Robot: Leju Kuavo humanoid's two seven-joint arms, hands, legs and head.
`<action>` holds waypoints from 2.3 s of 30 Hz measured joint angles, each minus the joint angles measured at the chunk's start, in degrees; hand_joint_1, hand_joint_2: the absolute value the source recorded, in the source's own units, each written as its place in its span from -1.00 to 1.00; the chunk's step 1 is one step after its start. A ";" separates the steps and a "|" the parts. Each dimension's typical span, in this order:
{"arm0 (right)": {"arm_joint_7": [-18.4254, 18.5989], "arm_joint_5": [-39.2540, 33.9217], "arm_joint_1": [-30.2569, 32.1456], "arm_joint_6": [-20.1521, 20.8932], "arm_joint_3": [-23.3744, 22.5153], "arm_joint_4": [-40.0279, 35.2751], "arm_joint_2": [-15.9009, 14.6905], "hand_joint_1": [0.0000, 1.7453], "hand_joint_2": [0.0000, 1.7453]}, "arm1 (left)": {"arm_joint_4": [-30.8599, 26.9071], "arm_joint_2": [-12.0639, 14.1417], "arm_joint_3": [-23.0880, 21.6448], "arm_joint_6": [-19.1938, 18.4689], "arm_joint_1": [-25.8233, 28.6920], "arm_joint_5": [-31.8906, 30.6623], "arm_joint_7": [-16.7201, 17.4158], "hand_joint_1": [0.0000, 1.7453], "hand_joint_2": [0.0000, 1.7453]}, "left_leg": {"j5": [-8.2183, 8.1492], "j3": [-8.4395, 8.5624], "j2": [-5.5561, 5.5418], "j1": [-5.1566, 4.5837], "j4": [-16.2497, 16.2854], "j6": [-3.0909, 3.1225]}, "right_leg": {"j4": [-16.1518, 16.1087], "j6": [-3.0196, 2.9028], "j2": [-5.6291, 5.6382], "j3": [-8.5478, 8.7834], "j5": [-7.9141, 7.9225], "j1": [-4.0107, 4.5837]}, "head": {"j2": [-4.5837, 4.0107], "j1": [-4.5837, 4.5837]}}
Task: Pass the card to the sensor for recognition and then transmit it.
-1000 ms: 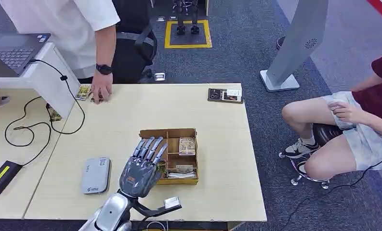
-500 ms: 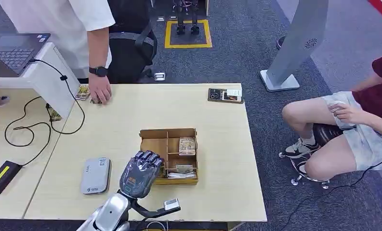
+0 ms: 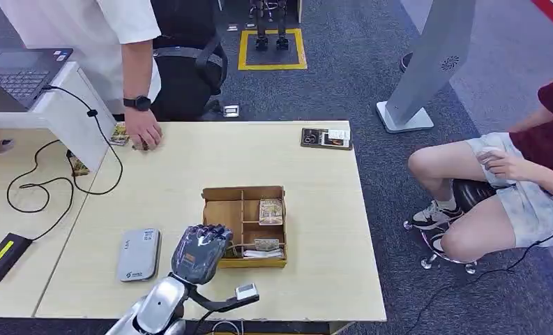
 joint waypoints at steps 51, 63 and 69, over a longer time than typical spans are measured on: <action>0.76 -2.40 0.11 -0.87 0.00 0.02 0.02 -1.00 1.00 | -12.85 -1.60 6.06 11.89 5.20 4.46 -6.67 -1.00 1.00 | 0.00 -0.01 -0.01 0.00 0.00 0.00 | 0.00 0.00 -0.01 0.01 0.00 0.00 | 0.00 0.00; 0.39 -2.51 0.13 -0.72 0.00 0.02 0.11 -1.00 1.00 | -15.39 0.37 7.41 10.62 5.56 3.89 -6.97 -1.00 1.00 | 0.00 -0.01 0.00 0.00 -0.01 0.00 | 0.00 0.00 0.00 -0.02 0.00 0.00 | 0.00 -0.02; 0.13 -3.13 0.14 -0.50 0.00 0.02 0.11 -1.00 1.00 | -15.39 3.17 5.75 8.94 5.32 3.85 -6.49 -1.00 1.00 | 0.00 -0.01 0.00 0.00 0.00 0.00 | 0.00 0.00 0.00 -0.02 0.00 0.00 | 0.00 0.00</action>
